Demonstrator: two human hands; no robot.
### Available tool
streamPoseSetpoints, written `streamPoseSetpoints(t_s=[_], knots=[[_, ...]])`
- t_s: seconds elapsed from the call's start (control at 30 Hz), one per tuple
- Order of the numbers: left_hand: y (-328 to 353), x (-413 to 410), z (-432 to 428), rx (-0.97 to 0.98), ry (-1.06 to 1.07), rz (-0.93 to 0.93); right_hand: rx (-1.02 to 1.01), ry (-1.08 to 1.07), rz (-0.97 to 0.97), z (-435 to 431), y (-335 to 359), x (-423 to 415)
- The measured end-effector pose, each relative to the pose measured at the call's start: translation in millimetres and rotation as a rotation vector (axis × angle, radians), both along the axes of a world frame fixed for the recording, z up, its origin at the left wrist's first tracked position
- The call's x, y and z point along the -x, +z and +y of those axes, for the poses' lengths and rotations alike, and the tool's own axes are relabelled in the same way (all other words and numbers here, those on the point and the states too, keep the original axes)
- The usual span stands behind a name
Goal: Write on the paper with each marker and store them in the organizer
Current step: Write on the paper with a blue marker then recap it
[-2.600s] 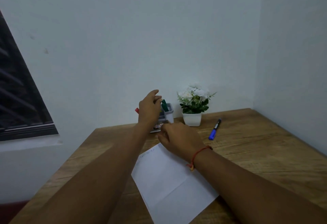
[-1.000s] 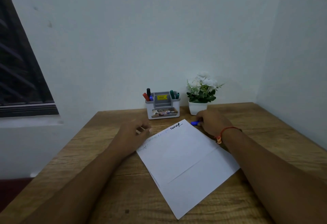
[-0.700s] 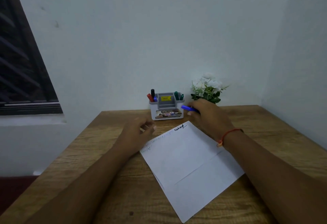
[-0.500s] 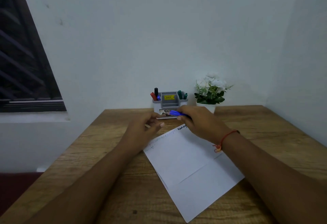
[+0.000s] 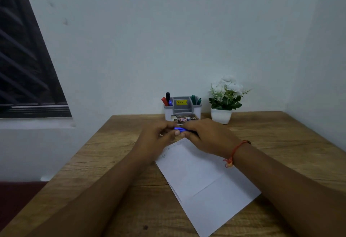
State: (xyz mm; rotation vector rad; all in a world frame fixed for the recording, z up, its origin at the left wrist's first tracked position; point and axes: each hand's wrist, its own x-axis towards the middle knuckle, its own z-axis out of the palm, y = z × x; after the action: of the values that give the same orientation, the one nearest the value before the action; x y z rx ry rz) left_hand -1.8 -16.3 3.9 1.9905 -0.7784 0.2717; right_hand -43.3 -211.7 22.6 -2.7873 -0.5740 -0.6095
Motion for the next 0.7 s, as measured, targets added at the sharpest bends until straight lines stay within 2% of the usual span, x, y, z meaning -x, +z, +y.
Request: streamPoseSetpoints(t_s=[0.17,0.37,0.47,0.6,0.7], knots=[[2.8,1.1,1.5,0.070,0.011,0.059,0.004,-0.033,-0.067,-0.9,1.0,2.1],[3.7,-2.2,4.8,0.087,0.079,0.078,0.015,-0.073,0.013,2.9,-0.7,-2.4],[3.2,-10.0,10.6,0.130,0.207,0.099,-0.041,-0.140,0.062,-2.7,-3.7,-1.9],[-6.0,-25.0,18.4,0.039,0.358,0.083,-0.161,-0.186,0.129,-9.8,-4.6,-1.4],[-14.0,-35.0,18.7,-0.095,0.404,0.093,-0.166,-0.188,0.142,-6.5,-6.8,0.3]])
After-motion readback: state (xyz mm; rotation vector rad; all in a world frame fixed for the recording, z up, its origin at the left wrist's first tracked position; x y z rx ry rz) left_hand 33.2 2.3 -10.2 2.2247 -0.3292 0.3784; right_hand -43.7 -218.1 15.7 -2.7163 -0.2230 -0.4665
